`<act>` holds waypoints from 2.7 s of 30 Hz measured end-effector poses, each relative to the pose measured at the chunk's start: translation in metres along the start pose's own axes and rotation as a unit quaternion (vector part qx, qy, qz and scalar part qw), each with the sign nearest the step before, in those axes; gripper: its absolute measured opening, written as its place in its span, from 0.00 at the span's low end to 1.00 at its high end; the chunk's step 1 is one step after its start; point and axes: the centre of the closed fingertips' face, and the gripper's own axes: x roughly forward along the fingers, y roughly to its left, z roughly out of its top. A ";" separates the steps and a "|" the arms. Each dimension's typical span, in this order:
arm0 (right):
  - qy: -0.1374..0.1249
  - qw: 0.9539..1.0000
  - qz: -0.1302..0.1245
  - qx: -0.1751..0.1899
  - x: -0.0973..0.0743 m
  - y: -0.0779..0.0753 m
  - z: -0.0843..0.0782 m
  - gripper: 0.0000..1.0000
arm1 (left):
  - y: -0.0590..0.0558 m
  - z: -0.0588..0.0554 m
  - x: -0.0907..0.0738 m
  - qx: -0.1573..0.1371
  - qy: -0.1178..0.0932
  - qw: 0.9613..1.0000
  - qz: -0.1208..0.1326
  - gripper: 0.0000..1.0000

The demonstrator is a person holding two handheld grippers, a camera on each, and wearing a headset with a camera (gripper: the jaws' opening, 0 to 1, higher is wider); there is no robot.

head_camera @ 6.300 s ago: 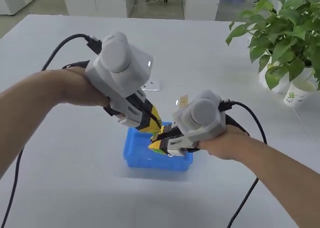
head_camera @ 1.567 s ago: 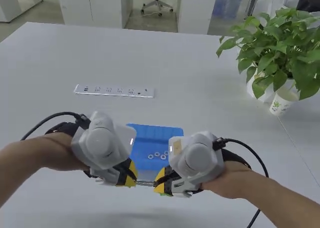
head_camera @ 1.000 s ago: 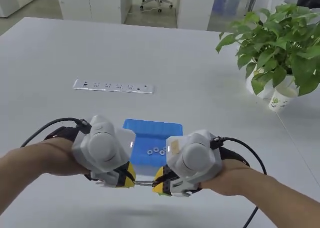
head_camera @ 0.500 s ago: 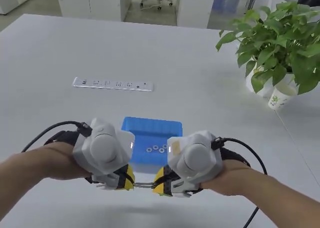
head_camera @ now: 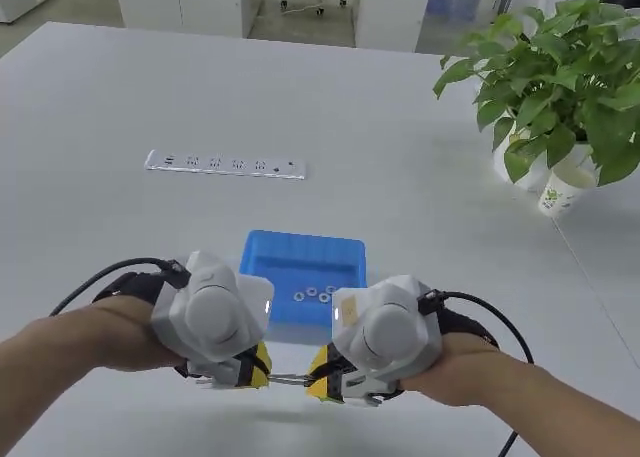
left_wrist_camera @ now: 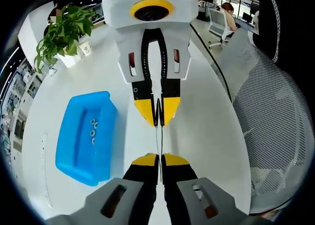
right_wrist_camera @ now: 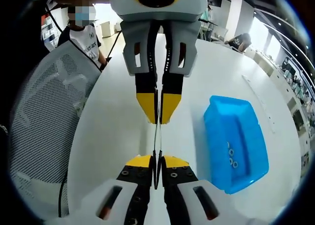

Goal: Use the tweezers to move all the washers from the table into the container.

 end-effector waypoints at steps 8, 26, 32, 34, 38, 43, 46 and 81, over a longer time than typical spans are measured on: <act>0.004 1.000 0.004 0.001 0.008 0.009 -0.010 0.09 | -0.008 -0.003 0.013 0.002 -0.001 1.000 -0.009 0.06; 0.017 1.000 0.000 -0.005 0.024 0.012 -0.017 0.11 | -0.013 -0.017 0.030 0.006 0.011 1.000 -0.009 0.07; 0.015 1.000 -0.002 0.005 0.026 0.011 -0.020 0.12 | -0.013 -0.017 0.032 0.004 0.008 1.000 -0.009 0.07; 0.014 1.000 0.000 0.010 0.026 0.011 -0.020 0.12 | -0.012 -0.017 0.032 0.003 0.008 1.000 -0.010 0.07; 0.017 1.000 0.004 0.010 0.026 0.011 -0.020 0.12 | -0.014 -0.019 0.034 0.006 0.013 1.000 -0.014 0.08; 0.017 1.000 0.008 0.012 0.025 0.011 -0.019 0.13 | -0.014 -0.018 0.034 0.005 0.011 1.000 -0.016 0.08; 0.017 1.000 0.008 0.012 0.025 0.012 -0.020 0.13 | -0.014 -0.018 0.034 0.004 0.011 1.000 -0.016 0.09; -0.055 0.985 -0.105 0.126 -0.045 -0.018 -0.015 0.46 | -0.001 -0.013 -0.031 -0.155 -0.101 0.980 0.078 0.42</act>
